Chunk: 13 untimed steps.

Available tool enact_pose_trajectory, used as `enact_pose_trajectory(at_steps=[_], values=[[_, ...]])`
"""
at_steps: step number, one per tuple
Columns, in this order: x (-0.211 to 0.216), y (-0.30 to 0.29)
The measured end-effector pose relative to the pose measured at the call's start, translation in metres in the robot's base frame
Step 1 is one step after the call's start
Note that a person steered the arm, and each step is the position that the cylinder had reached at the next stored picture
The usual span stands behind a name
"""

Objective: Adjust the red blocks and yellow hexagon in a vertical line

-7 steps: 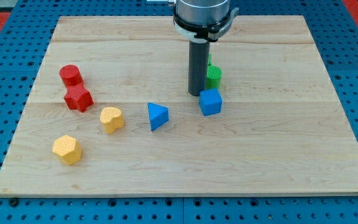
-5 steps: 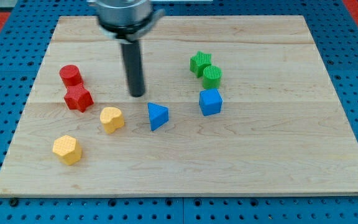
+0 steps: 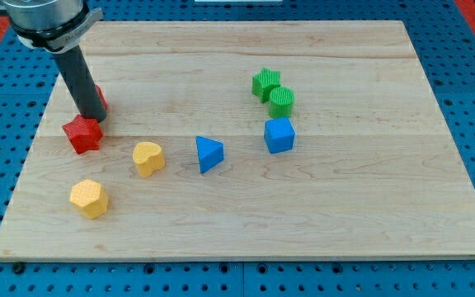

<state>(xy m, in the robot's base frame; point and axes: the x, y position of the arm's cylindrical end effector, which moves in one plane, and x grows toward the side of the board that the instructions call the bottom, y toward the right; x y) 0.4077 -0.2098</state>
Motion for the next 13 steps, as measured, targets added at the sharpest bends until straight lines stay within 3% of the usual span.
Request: enact_pose_trajectory(at_steps=[1,2,3,4,5,6,7,10,12,13], values=[[-0.032,-0.004],[-0.024,0.048],[0.018,0.082],[0.071,0.073],[0.074,0.013],[0.074,0.003],[0.043,-0.006],[0.107,0.059],[0.147,0.075],[0.155,0.056]])
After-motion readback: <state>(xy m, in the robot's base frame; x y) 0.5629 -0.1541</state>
